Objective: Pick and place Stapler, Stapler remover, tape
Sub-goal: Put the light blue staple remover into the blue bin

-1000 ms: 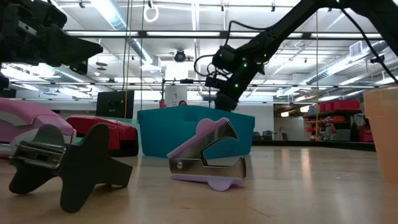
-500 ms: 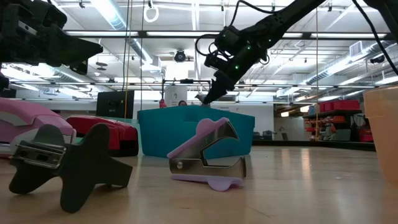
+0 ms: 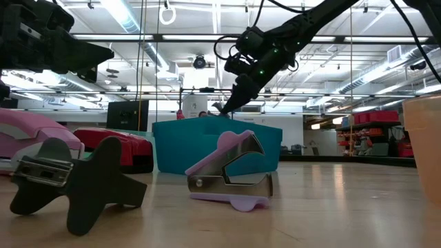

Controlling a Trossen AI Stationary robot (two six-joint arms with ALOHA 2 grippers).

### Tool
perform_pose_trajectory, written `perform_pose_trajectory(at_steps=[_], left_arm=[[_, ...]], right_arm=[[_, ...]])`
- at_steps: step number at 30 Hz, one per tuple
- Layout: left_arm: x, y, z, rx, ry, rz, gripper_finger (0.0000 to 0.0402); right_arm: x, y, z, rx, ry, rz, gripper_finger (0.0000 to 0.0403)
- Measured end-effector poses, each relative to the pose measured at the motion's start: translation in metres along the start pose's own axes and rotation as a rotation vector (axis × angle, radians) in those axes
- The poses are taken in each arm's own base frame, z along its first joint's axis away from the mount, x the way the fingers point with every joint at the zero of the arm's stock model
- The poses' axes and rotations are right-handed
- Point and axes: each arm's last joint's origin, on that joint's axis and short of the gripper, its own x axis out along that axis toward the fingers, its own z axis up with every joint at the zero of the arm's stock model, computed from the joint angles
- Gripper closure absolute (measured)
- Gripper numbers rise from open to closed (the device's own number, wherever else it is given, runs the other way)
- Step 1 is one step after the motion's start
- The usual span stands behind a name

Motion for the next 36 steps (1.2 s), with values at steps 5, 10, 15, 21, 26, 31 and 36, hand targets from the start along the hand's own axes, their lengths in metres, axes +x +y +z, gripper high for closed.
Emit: perform_pose_trajectory(at_steps=[5,10,15,21,26,31,36], left_arm=[[0.000,0.000,0.000,0.000,0.000,0.000,0.0372],[0.000,0.000,0.000,0.000,0.000,0.000,0.0372],[0.000,0.000,0.000,0.000,0.000,0.000,0.0372],[0.000,0.000,0.000,0.000,0.000,0.000,0.0372],[0.000,0.000,0.000,0.000,-0.001,0.000,0.0372],[0.000,0.000,0.000,0.000,0.000,0.000,0.0372],[0.000,0.000,0.000,0.000,0.000,0.000,0.0372]], right_arm=[[0.002,0.009,0.004,-0.017,-0.009,0.027,0.0360],[0.003,0.020,0.008,-0.031,-0.045,0.133,0.0360],[0.005,0.038,0.011,-0.026,-0.045,0.246,0.0360],[0.006,0.066,0.013,-0.048,-0.005,0.380,0.0360],[0.005,0.091,0.015,-0.107,-0.002,0.527,0.0360],[0.004,0.112,0.019,-0.170,-0.007,0.587,0.0360],[0.005,0.122,0.020,-0.201,0.020,0.539,0.0360]])
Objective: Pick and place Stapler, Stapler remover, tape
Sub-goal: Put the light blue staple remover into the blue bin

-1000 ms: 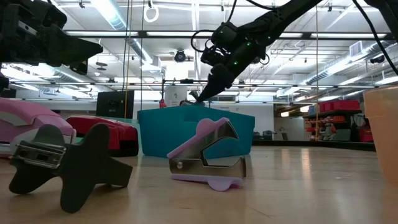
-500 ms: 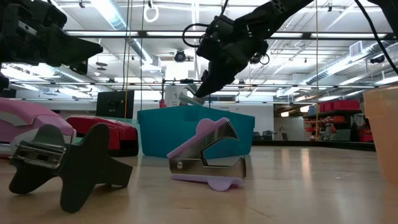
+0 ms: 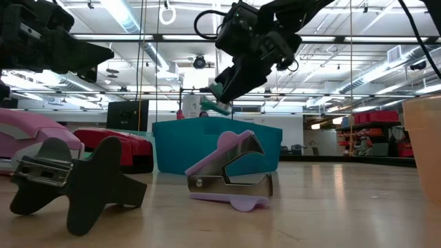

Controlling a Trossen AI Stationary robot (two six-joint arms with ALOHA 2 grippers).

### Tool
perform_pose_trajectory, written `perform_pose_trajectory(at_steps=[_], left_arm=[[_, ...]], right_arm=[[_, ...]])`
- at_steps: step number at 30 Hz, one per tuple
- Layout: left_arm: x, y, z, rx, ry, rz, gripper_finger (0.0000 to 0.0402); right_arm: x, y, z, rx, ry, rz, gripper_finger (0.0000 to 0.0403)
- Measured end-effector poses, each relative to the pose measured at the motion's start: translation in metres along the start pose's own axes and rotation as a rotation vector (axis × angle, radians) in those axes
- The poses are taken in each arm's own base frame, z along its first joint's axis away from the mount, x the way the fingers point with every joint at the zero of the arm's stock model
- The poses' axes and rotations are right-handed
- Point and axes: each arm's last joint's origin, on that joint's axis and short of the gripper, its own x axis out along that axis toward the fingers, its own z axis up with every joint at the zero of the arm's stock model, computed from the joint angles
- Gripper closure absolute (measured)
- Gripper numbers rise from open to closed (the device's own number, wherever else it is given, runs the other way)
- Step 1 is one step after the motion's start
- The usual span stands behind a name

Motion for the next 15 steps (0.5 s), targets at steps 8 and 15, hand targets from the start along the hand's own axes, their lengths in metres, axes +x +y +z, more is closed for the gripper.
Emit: perform_pose_trajectory(at_steps=[8,15], left_arm=[[0.0000,0.0000,0.0000,0.000,0.000,0.000,0.0372],[0.0000,0.0000,0.0000,0.000,0.000,0.000,0.0372]], right_arm=[[0.0033,0.0030,0.0013,-0.017,0.061,-0.102,0.0360],[0.0051,0.0060,0.0025,-0.022,0.066,-0.103,0.0359]])
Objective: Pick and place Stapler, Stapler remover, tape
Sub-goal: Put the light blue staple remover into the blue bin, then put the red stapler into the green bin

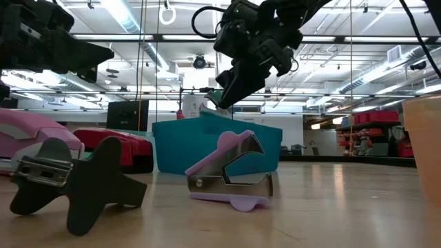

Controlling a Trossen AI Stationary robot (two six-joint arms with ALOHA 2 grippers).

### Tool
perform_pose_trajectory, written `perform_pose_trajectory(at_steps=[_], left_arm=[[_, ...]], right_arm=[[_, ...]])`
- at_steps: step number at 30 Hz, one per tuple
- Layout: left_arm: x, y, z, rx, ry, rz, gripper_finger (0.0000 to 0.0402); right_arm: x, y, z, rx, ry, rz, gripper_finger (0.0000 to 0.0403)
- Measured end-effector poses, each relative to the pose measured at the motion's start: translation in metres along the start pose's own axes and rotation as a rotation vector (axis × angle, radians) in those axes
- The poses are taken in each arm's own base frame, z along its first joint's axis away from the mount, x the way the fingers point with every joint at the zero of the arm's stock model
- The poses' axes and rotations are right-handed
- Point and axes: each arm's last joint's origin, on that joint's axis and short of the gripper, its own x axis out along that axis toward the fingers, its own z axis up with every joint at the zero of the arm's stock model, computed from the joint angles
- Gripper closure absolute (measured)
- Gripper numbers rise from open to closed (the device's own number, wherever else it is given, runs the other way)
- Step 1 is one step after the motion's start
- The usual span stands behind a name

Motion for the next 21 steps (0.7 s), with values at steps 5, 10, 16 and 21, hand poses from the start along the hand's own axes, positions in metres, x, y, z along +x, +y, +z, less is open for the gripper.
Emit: perform_pose_trajectory(at_steps=[5,10,16,21], left_arm=[[0.000,0.000,0.000,0.000,0.000,0.000,0.0372],[0.000,0.000,0.000,0.000,0.000,0.000,0.0372],[0.000,0.000,0.000,0.000,-0.001,0.000,0.0372],[0.000,0.000,0.000,0.000,0.000,0.000,0.0372]], right_arm=[[0.001,0.002,-0.001,0.027,0.012,0.007,0.0326],[0.007,0.004,-0.010,0.124,0.025,0.012,0.0267],[0.009,0.005,-0.014,0.211,0.041,0.017,0.0224],[0.009,0.005,-0.013,0.218,0.029,0.013,0.0216]])
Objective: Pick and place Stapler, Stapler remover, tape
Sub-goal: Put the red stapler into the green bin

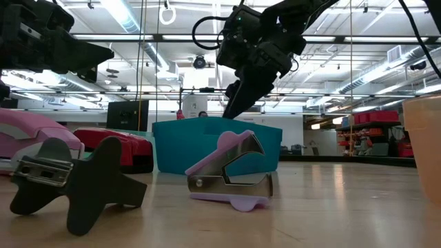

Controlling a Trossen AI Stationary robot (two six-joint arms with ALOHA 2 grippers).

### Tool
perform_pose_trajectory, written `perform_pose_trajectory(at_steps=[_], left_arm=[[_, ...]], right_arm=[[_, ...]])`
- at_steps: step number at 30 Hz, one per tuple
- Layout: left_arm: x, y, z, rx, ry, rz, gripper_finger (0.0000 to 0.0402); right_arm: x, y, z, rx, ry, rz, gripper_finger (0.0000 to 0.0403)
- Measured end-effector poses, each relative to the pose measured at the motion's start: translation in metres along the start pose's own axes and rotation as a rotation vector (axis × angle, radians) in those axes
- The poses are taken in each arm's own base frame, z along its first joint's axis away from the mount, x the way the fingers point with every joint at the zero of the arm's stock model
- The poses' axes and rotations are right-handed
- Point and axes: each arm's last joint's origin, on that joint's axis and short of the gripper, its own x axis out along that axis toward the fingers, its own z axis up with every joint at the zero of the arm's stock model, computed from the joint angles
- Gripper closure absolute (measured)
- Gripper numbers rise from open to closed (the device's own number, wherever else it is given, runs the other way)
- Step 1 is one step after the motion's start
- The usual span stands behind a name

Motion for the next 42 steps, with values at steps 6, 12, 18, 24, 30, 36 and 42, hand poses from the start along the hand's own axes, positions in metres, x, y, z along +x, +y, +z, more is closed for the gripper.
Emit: perform_pose_trajectory(at_steps=[6,12,18,24,30,36,42], left_arm=[[0.000,0.000,0.000,0.000,-0.001,0.000,0.0372],[0.000,0.000,0.000,0.000,-0.001,0.000,0.0372],[0.000,0.000,0.000,0.000,0.000,0.000,0.0372],[0.000,0.000,0.000,0.000,0.000,0.000,0.0372],[0.000,0.000,0.000,0.000,0.000,0.000,0.0372],[0.000,0.000,0.000,0.000,0.000,0.000,0.0372],[0.000,0.000,0.000,0.000,-0.001,-0.001,0.0372]], right_arm=[[0.000,-0.001,0.003,-0.011,-0.029,-0.008,0.0226],[0.000,-0.002,0.006,-0.023,-0.061,-0.017,0.0237],[-0.002,-0.005,0.007,-0.024,-0.081,-0.027,0.0243],[-0.019,-0.006,0.013,-0.035,-0.137,-0.052,0.0248],[-0.049,-0.010,0.026,-0.067,-0.270,-0.110,0.0248],[-0.072,-0.013,0.029,-0.057,-0.332,-0.145,0.0248],[-0.082,-0.023,0.027,-0.001,-0.351,-0.169,0.0248]])
